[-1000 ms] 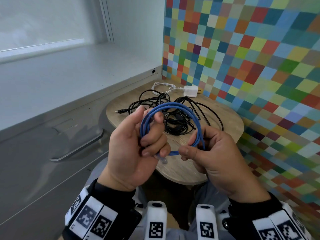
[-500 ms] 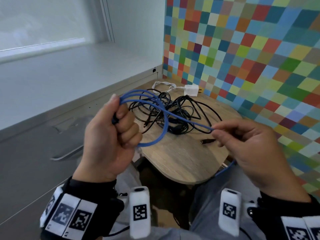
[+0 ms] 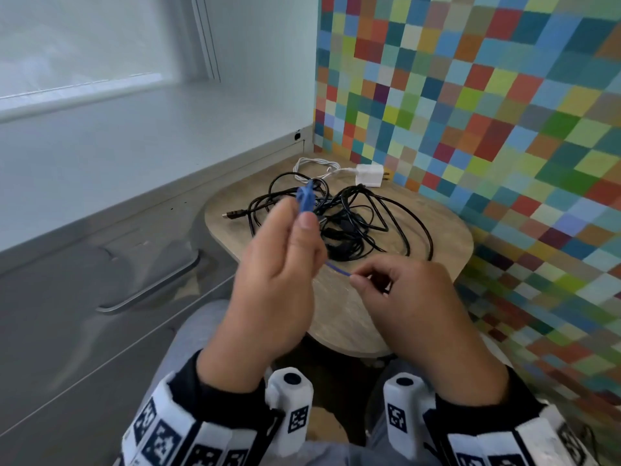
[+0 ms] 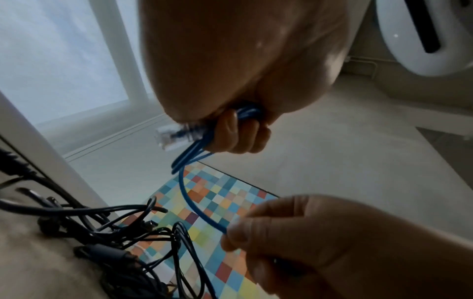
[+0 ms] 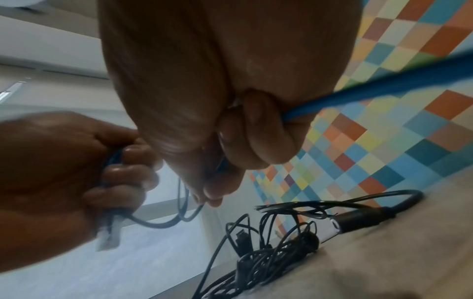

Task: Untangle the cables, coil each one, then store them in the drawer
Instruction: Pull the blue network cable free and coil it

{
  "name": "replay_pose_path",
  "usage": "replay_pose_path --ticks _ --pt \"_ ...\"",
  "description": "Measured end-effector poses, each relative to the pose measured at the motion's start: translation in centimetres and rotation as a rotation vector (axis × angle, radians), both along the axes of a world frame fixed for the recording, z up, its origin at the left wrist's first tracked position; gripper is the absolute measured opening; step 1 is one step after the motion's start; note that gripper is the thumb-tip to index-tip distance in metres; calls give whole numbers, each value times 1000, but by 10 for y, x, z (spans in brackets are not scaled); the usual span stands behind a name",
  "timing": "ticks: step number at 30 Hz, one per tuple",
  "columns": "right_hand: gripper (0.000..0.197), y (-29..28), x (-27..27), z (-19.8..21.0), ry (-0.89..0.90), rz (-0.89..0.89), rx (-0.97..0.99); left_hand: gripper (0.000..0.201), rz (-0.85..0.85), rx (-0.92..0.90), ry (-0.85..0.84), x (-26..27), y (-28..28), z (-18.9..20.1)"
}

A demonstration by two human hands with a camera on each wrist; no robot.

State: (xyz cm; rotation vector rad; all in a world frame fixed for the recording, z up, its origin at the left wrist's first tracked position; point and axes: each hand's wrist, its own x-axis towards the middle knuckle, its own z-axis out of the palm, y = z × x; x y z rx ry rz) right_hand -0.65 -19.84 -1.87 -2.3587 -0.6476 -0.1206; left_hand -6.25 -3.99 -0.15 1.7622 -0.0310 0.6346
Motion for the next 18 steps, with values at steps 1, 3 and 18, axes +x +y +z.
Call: replay_pose_path --ticks 1,3,18 --pt "9 4 -2 0 -13 13 -25 29 -11 95 12 0 -3 -1" --pt "8 8 -6 0 -42 71 -48 30 -23 268 44 -1 -7 -3" --pt "19 4 -16 15 129 243 409 28 4 519 -94 5 -6 -9"
